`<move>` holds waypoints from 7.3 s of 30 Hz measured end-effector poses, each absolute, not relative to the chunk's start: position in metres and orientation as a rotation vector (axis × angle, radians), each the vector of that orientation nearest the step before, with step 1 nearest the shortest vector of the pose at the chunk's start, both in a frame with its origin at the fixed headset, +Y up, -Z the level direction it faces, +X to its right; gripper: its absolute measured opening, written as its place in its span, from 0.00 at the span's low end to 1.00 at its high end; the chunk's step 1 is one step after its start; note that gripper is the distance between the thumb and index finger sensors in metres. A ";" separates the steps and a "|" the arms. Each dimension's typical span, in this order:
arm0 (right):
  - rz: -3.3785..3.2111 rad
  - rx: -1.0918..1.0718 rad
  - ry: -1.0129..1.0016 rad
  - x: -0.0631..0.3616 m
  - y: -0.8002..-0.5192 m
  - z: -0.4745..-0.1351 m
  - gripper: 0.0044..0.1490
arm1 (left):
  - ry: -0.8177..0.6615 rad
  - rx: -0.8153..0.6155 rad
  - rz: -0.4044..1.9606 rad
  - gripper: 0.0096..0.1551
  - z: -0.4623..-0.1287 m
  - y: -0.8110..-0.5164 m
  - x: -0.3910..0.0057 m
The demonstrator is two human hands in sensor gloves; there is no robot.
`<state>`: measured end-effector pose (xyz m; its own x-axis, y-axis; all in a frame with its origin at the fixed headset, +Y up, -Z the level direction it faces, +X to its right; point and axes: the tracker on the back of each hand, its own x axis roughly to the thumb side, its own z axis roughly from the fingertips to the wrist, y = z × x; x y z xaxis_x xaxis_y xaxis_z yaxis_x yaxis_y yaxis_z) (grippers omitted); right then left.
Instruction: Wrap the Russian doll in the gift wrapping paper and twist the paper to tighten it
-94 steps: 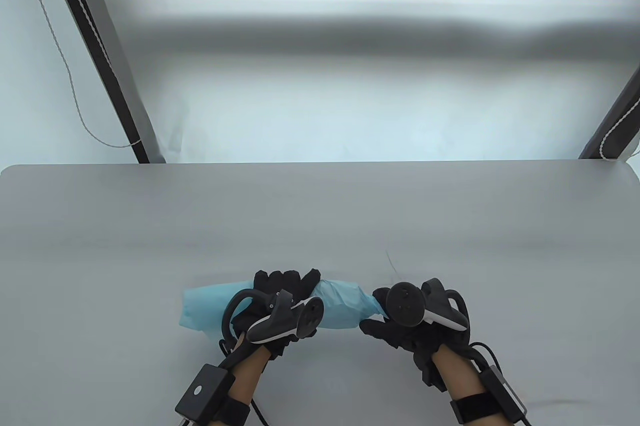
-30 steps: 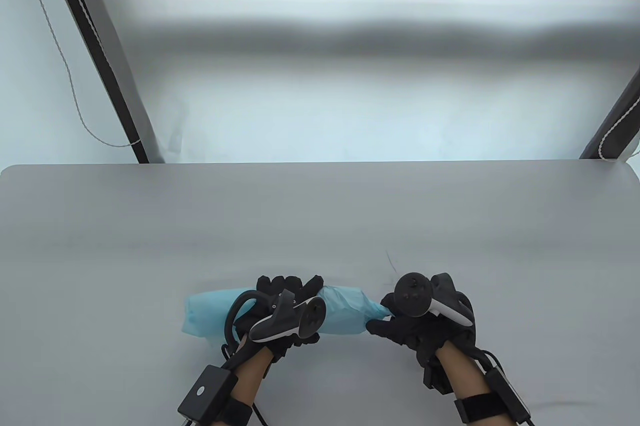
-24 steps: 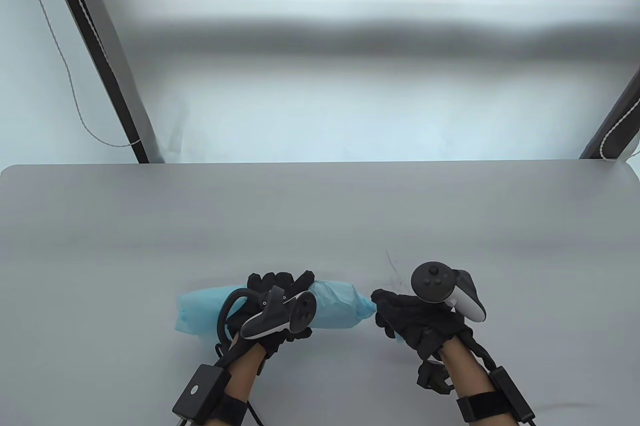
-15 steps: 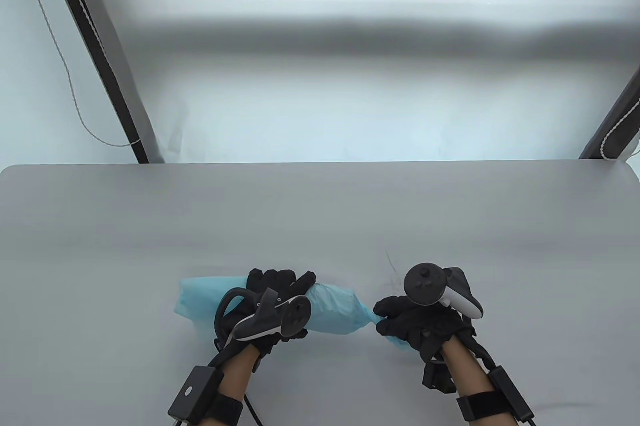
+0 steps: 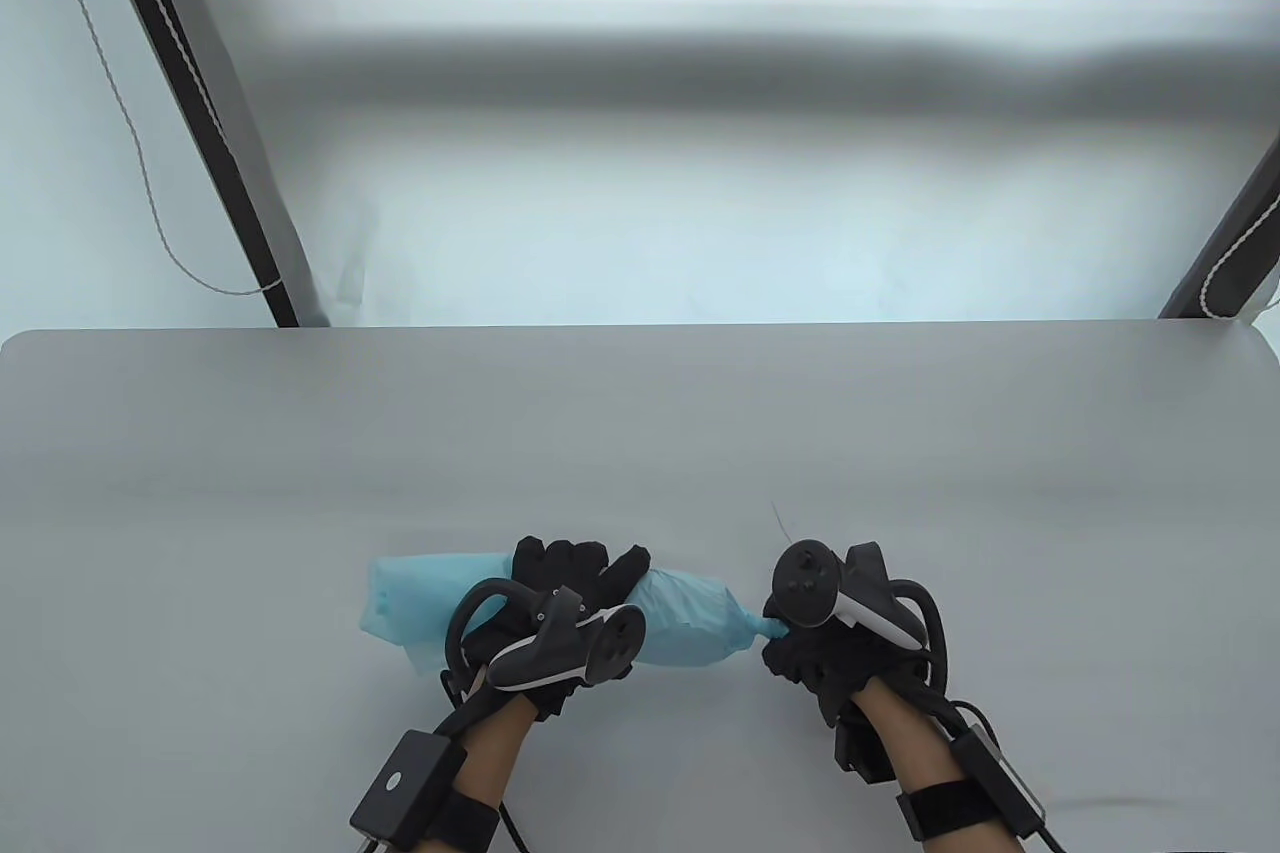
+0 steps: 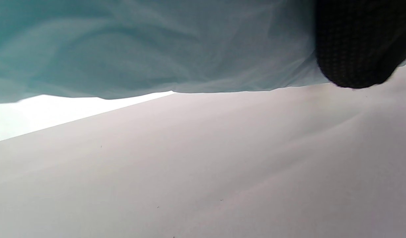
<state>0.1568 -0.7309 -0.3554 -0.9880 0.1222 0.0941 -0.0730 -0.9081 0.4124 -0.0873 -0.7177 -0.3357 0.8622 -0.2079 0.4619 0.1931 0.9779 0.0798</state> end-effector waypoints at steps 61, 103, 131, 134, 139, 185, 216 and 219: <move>2.828 0.390 0.152 0.164 -0.708 -0.340 0.31 | -0.466 -0.072 -0.027 0.68 -0.341 -0.714 -0.102; 3.172 0.951 -0.117 0.106 -0.716 -0.310 0.85 | -0.705 -0.232 -0.050 0.66 -0.321 -0.701 -0.050; 3.218 1.081 -0.455 0.129 -0.707 -0.306 0.76 | -0.388 -0.490 -0.223 0.51 -0.345 -0.728 -0.076; 3.209 1.090 -0.460 0.126 -0.706 -0.305 0.76 | -0.364 -0.425 -0.263 0.33 -0.341 -0.726 -0.073; 3.175 1.043 -0.445 0.124 -0.704 -0.305 0.77 | -0.319 -0.212 -0.272 0.20 -0.335 -0.721 -0.072; 3.252 0.900 -0.503 0.152 -0.694 -0.312 0.78 | -0.430 -0.462 0.044 0.52 -0.349 -0.713 -0.090; 3.176 0.836 -0.352 0.148 -0.697 -0.313 0.77 | -0.529 -0.242 0.074 0.32 -0.344 -0.722 -0.081; 3.181 0.812 -0.335 0.153 -0.699 -0.316 0.77 | -0.513 -0.232 0.082 0.34 -0.343 -0.723 -0.078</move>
